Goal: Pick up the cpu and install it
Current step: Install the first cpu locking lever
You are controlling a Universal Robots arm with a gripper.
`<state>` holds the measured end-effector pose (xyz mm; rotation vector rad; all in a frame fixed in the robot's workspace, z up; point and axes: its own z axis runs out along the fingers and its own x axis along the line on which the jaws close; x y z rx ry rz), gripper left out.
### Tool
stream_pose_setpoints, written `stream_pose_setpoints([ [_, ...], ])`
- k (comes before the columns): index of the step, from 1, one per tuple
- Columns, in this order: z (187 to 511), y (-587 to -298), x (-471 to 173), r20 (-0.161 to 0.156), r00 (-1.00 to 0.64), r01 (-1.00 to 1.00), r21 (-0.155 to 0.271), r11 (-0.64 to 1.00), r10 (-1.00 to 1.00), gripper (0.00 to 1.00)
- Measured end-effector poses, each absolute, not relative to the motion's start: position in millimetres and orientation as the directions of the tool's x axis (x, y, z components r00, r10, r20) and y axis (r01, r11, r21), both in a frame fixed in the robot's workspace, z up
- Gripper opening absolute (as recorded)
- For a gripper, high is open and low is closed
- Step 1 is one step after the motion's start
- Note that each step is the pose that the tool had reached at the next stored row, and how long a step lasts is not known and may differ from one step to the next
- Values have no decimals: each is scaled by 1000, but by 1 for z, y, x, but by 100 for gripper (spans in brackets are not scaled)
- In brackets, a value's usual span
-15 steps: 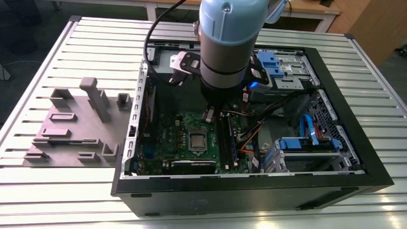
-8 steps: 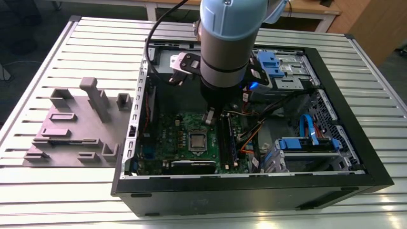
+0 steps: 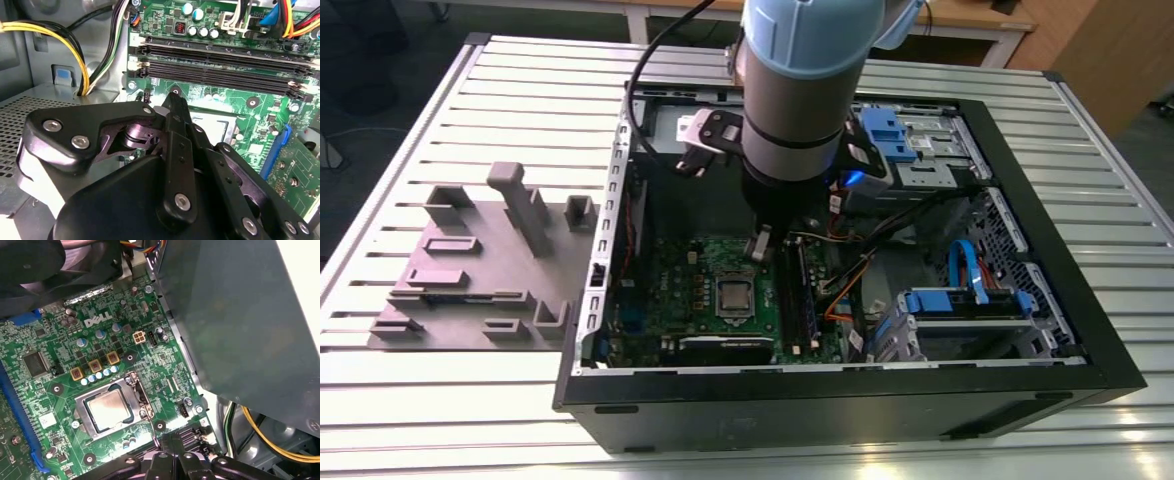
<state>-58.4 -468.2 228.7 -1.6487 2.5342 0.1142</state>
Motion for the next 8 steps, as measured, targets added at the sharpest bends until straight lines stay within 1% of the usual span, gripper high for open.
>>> stream_pose_setpoints([
  [8, 233, -468, -58, -134, -402, -914, 7, 405, -906, 10],
])
